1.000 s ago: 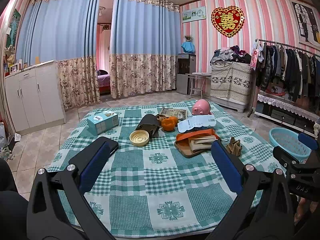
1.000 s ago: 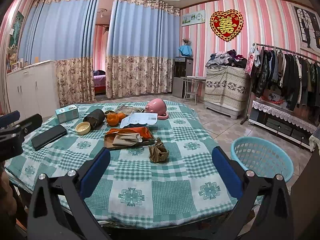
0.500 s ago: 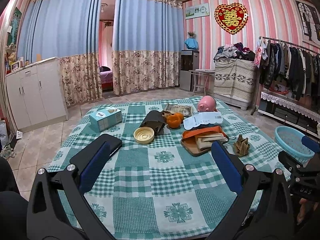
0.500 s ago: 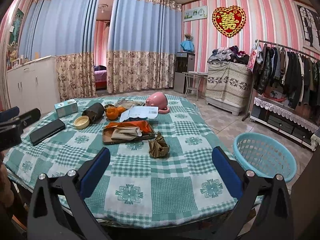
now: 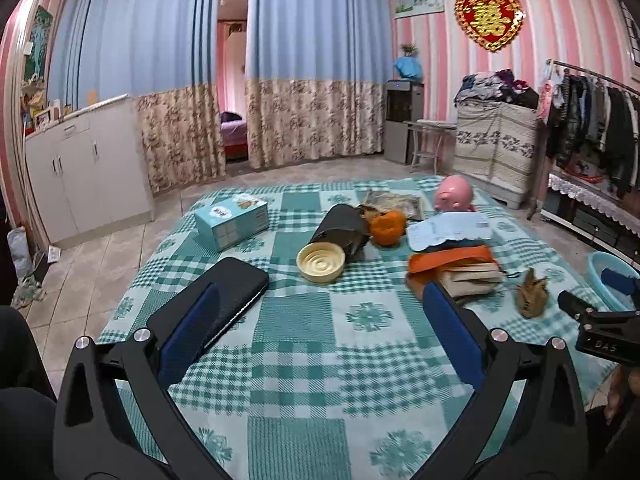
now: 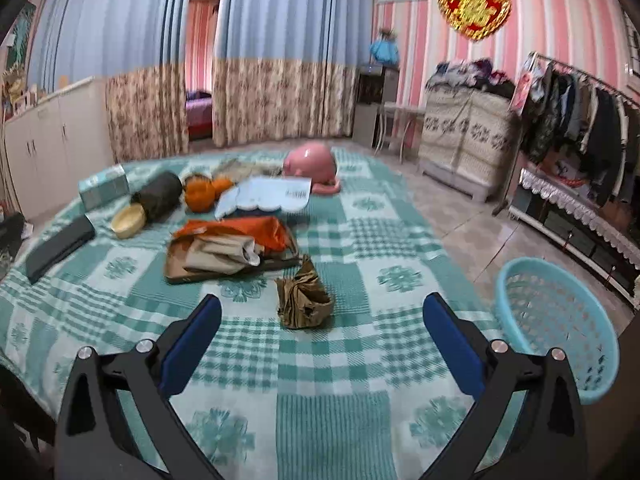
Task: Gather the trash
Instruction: 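Grasp the cream jar lid with the left tool while the right tool grasps the brown paper, then carry lid and brown paper to the blue basket and release both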
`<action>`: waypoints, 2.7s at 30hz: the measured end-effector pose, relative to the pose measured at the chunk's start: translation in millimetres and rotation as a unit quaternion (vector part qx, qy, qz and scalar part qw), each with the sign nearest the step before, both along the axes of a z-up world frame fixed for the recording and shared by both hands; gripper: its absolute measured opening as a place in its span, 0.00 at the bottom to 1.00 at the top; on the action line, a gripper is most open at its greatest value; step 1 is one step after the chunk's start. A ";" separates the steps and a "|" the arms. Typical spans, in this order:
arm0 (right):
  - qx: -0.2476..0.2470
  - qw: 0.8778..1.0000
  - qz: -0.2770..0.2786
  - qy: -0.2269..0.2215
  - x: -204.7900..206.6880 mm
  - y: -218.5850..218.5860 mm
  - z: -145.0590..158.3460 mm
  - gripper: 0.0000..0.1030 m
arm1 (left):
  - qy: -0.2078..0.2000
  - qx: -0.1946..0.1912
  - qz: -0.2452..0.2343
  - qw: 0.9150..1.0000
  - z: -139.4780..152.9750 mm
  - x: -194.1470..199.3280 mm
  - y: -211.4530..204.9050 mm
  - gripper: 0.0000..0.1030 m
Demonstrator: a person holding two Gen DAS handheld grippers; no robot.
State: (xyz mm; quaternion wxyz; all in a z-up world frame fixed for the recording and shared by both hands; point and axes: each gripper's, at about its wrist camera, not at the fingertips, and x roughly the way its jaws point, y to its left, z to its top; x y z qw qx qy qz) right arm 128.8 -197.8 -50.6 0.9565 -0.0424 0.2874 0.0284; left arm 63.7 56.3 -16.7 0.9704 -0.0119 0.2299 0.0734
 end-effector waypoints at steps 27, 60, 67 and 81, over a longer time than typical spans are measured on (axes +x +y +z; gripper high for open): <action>0.021 1.000 -0.002 0.003 46.8 -16.9 -15.0 0.38 | 0.124 -0.026 0.028 0.992 -59.2 152.4 27.8 0.95; 0.066 0.997 -0.026 -0.042 16.4 -54.6 21.8 0.38 | 0.130 -0.029 -0.028 0.991 -25.7 110.3 -6.1 0.59; 0.078 0.989 -0.093 -0.079 -12.3 -124.5 51.3 0.38 | 0.073 -0.007 -0.082 0.994 15.7 92.6 -65.0 0.59; 0.064 0.964 -0.246 -0.081 -91.6 -291.2 51.5 0.38 | 0.028 -0.010 -0.274 0.961 35.2 83.5 -268.3 0.59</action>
